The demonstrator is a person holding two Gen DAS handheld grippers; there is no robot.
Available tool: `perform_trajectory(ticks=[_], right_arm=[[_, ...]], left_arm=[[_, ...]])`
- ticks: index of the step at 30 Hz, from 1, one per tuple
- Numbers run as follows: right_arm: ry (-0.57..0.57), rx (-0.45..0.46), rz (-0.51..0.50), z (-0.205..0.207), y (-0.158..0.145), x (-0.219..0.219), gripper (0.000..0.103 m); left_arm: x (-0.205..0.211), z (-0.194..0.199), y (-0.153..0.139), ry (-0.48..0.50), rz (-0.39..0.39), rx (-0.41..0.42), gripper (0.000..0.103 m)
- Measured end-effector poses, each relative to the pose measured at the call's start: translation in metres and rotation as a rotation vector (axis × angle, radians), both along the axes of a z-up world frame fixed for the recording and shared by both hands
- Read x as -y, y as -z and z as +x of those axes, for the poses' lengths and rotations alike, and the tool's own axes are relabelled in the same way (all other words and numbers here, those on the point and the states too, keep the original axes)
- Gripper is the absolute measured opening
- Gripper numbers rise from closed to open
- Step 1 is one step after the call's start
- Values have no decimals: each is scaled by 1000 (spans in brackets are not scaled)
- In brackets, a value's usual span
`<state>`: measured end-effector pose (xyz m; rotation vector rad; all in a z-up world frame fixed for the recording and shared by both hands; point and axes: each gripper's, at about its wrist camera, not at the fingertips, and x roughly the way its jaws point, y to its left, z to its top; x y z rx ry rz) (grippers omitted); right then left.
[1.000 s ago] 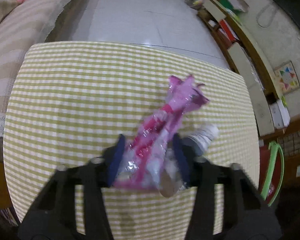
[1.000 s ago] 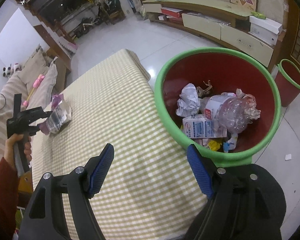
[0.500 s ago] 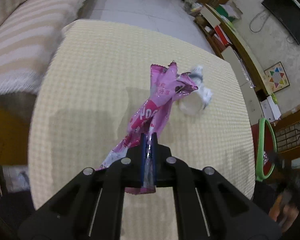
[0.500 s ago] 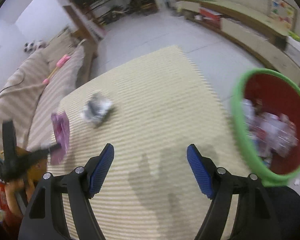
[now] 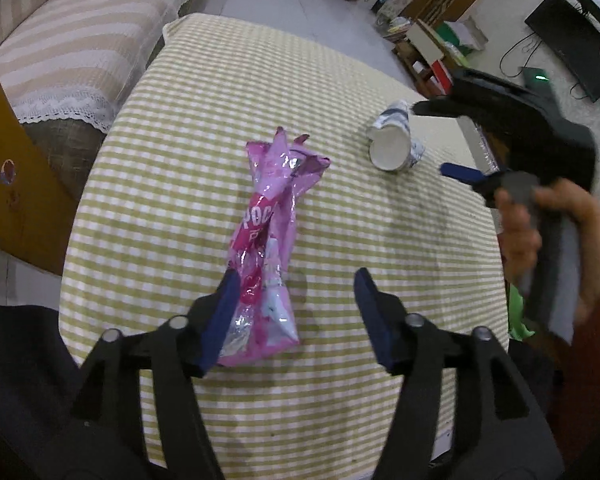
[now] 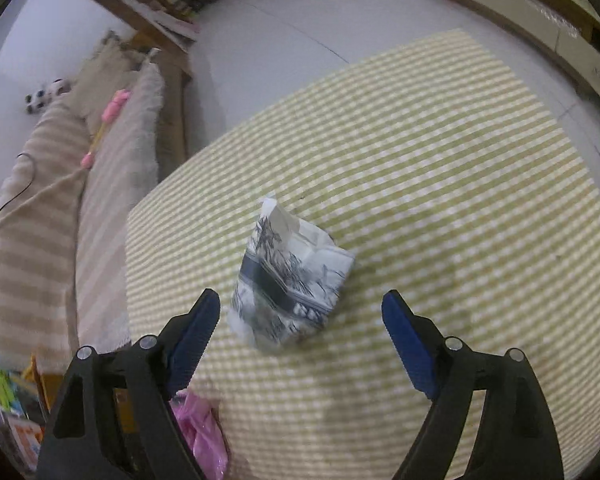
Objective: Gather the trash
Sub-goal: 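Grasp the white-black printed paper cup with the right gripper while the left holds the wrapper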
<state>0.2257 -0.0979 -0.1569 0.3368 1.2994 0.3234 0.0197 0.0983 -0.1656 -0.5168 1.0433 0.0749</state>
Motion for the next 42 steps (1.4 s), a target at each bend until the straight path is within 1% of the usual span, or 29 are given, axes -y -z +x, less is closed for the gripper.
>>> perform_trajectory(ticks=[3, 6, 7, 8, 9, 12, 16, 18, 21, 24, 29, 34, 37, 38, 39, 40, 41, 42], right_arm=[[-3, -45, -37, 9, 10, -12, 80], [15, -74, -30, 13, 18, -18, 79], [9, -73, -34, 14, 18, -19, 76], [-12, -67, -43, 14, 18, -23, 66], [-38, -62, -45, 13, 18, -26, 60], [-103, -22, -84, 7, 14, -38, 57], [-196, 19, -113, -6, 8, -45, 57], [-236, 35, -136, -20, 9, -43, 57], [-270, 35, -152, -36, 13, -33, 57], [-276, 37, -152, -47, 12, -21, 57], [-301, 68, -166, -68, 6, -3, 57], [-309, 91, -162, -88, -2, -4, 57], [-302, 99, -145, -100, -6, 3, 57], [-299, 100, -138, -104, -7, 5, 57], [-294, 101, -127, -108, -9, 8, 57], [-290, 103, -118, -111, -11, 11, 57], [-284, 107, -108, -115, -14, 16, 57], [-275, 117, -94, -119, -19, 22, 57]], left_arm=[[-10, -5, 3, -28, -28, 2, 60], [-20, -8, 8, -52, -54, -4, 60], [-22, -9, 10, -57, -58, -5, 60], [-26, -11, 11, -62, -63, -7, 60], [-26, -14, 12, -66, -66, -8, 60], [-29, -17, 14, -74, -75, -11, 60], [-30, -18, 16, -76, -85, -12, 60], [-31, -16, 18, -75, -91, -14, 60], [-31, -14, 21, -70, -92, -19, 60], [-30, -14, 24, -63, -93, -24, 60], [-28, -11, 26, -55, -90, -28, 60], [-22, -7, 26, -40, -90, -35, 60], [-16, 1, 26, -17, -61, -33, 60], [-13, 4, 28, -7, -48, -40, 59], [-10, 8, 30, 6, -38, -51, 46], [-8, 11, 32, 14, -31, -61, 38], [-6, 12, 32, 20, -18, -67, 31], [-4, 13, 31, 27, -17, -64, 31]])
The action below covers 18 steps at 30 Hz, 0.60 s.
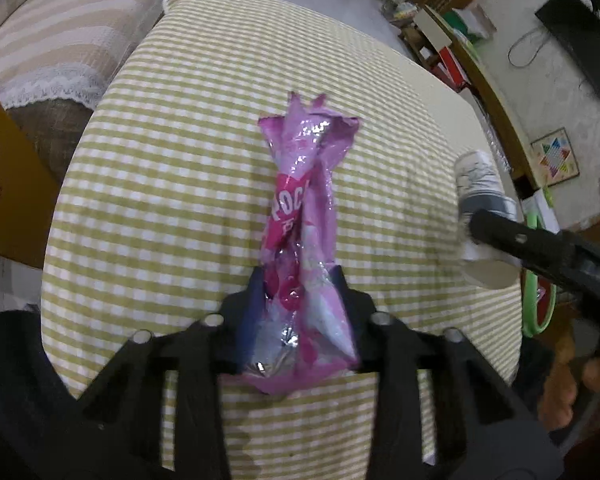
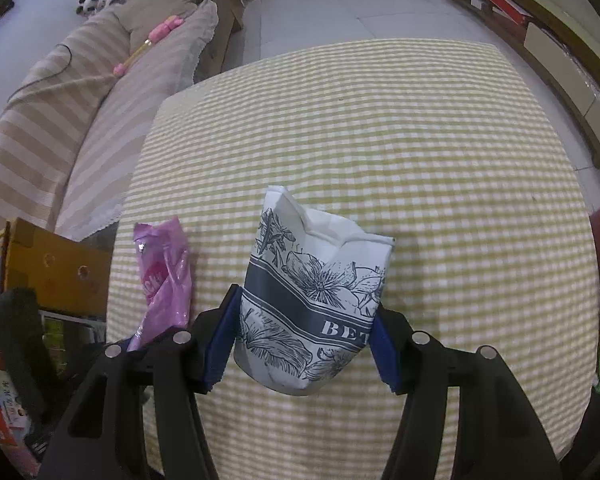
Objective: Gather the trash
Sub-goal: 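Carry the pink wrapper and paper cup over the bucket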
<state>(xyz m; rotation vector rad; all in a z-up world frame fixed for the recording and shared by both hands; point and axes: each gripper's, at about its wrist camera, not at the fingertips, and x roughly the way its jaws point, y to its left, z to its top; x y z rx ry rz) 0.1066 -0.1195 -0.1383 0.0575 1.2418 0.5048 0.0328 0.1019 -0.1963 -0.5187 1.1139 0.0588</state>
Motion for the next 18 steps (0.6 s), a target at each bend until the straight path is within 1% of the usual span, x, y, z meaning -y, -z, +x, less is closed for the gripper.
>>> perform_trajectory(ticks=[1, 4, 9, 13, 15, 18], right_arm=[[5, 8, 8, -1, -5, 3, 57], [31, 47, 33, -11, -18, 24, 57], [113, 89, 80, -19, -34, 72, 57], [197, 124, 111, -24, -44, 119, 57], [249, 146, 122, -26, -51, 146, 57], [325, 167, 137, -30, -57, 184, 57]], left_arm=[[2, 0, -3, 4, -5, 8, 30], [11, 0, -20, 22, 26, 53, 28], [38, 8, -56, 79, 69, 140, 28], [75, 21, -82, 150, 86, 200, 28], [95, 29, -90, 190, 82, 221, 28], [133, 42, -97, 276, 77, 239, 28]])
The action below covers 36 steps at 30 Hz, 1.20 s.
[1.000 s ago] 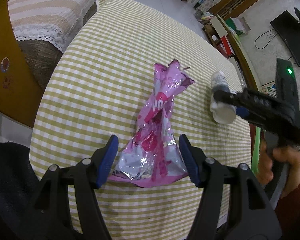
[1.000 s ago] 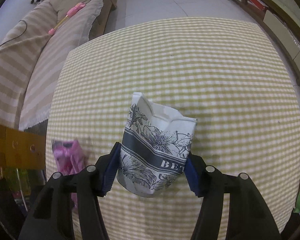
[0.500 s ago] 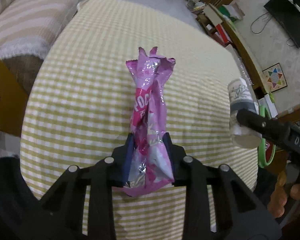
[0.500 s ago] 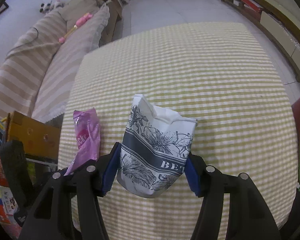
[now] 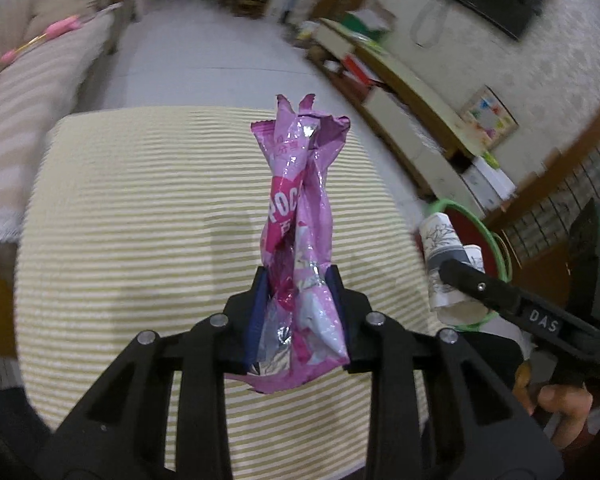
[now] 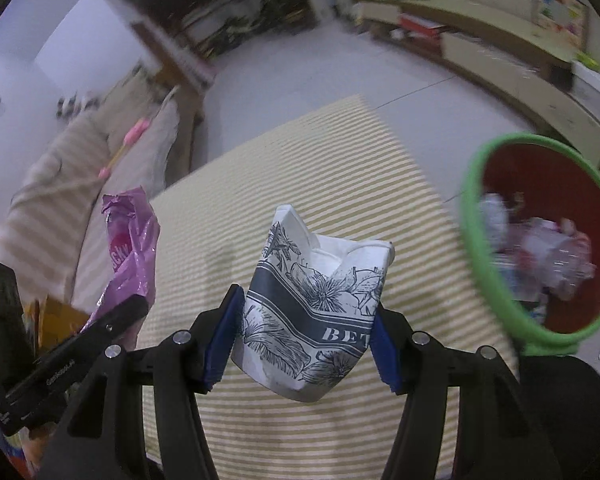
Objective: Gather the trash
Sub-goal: 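Carry the pink wrapper and paper cup over the bucket, then open both grippers to drop the wrapper and cup into the bucket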
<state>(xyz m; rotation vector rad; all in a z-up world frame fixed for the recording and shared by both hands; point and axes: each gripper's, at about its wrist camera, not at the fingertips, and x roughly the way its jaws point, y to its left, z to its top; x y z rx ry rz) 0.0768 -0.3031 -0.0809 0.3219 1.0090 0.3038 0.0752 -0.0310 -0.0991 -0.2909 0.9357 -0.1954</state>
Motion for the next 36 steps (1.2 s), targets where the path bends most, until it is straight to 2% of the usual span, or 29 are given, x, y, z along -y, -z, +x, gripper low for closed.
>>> perform_trajectory(ticks=[4, 9, 12, 16, 17, 19, 20, 21, 22, 24, 28, 30, 34, 36], right_arm=[[114, 20, 16, 2, -4, 44, 57], [237, 27, 15, 3, -3, 105, 57], [300, 26, 10, 5, 0, 144, 57], [354, 21, 4, 14, 4, 171, 57], [365, 17, 3, 18, 6, 178, 59], [375, -1, 2, 25, 10, 188, 60], [381, -12, 2, 27, 12, 191, 69], [407, -17, -5, 29, 14, 197, 73], [419, -16, -9, 28, 14, 198, 73], [439, -11, -16, 25, 12, 201, 73], [443, 42, -40, 13, 0, 192, 76], [425, 89, -68, 4, -11, 179, 80], [385, 218, -97, -12, -37, 151, 87], [368, 314, -112, -25, -55, 132, 94]], left_arm=[[57, 18, -5, 123, -19, 19, 28], [125, 48, -1, 251, -58, -2, 28], [164, 66, 3, 316, -55, -19, 28], [206, 81, 3, 390, -31, -15, 29], [216, 86, 3, 405, -22, -10, 32], [227, 89, 2, 421, -9, -3, 50], [230, 91, 1, 425, -7, 4, 65], [232, 91, -1, 425, -5, 15, 72], [233, 91, -3, 425, -6, 21, 73], [232, 89, -7, 424, -7, 37, 83], [209, 77, -20, 361, 40, 83, 92], [193, 68, -29, 320, 41, 106, 96], [156, 46, -57, 228, 33, 186, 97], [140, 33, -72, 178, 36, 235, 97]])
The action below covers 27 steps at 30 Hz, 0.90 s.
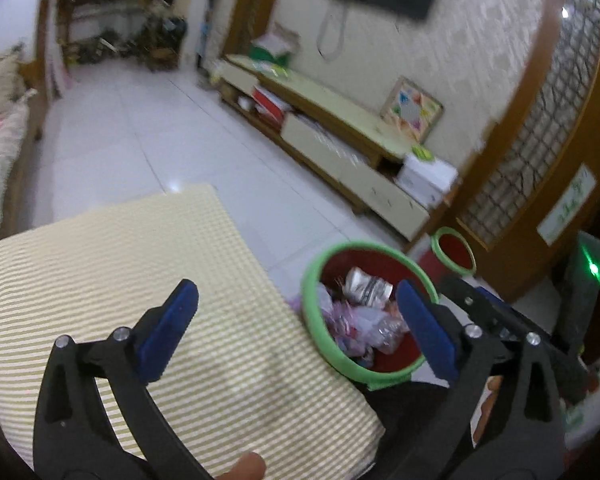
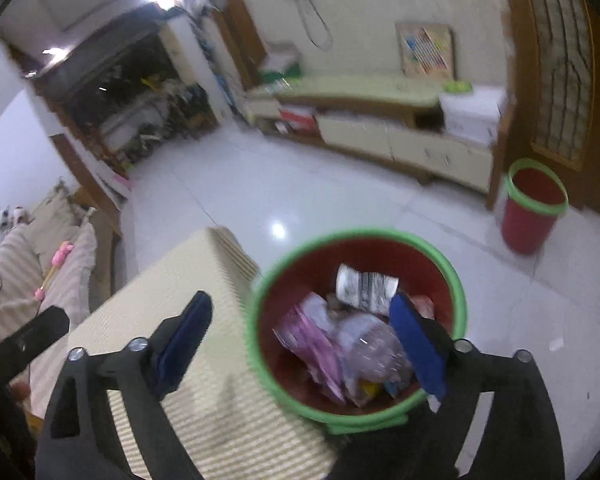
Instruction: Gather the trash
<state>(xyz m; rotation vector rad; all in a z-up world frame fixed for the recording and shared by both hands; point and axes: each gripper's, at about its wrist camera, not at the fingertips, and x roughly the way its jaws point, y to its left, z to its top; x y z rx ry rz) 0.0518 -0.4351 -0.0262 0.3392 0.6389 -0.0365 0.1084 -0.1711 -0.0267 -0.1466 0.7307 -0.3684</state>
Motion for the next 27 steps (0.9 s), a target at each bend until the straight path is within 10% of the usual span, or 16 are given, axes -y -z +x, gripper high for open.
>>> perform_trajectory(ticks=[9, 27], right_arm=[[-20, 350, -209, -51, -55, -89, 96], [-92, 279, -178, -62, -54, -126, 96]], left_arm=[[-53, -51, -50, -194, 85, 244, 98], [-92, -76, -51, -213, -14, 237, 98]])
